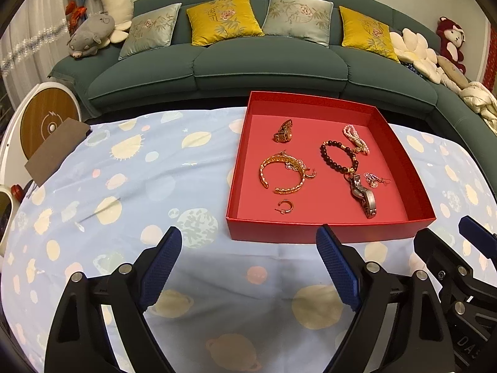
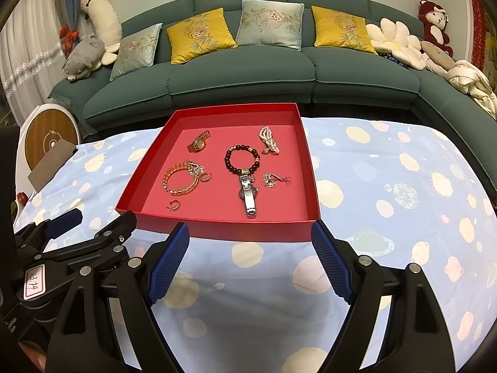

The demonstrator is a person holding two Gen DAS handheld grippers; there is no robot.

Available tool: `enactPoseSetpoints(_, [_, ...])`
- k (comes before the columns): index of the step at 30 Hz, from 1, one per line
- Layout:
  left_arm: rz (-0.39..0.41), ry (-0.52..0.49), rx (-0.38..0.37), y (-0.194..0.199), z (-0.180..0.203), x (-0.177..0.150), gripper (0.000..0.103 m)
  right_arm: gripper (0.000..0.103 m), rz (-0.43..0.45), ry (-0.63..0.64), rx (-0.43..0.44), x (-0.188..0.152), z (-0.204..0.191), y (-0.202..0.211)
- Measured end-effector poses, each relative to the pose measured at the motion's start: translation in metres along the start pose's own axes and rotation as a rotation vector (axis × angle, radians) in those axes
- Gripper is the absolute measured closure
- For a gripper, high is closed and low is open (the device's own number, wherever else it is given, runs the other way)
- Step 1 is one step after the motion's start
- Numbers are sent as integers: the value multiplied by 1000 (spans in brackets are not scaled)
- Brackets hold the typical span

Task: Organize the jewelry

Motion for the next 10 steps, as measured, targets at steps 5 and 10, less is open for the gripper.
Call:
enactPoseSetpoints(5, [20, -60, 44, 1, 5, 1, 18, 25, 2, 5, -6, 0, 1, 0])
enactPoseSetpoints(10, [29, -75, 48, 4, 6, 3, 18, 24, 3, -7, -12, 0, 3, 0])
Point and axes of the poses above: each gripper's, at about its wrist camera, not at the fingertips, and y roughly against the way its jaws point, z to its right, x to its top, the point moved 3 cm from there along -y, roughly the way its jaws point, and after that the axes turned 13 degrees about z, right-handed, at the moved point
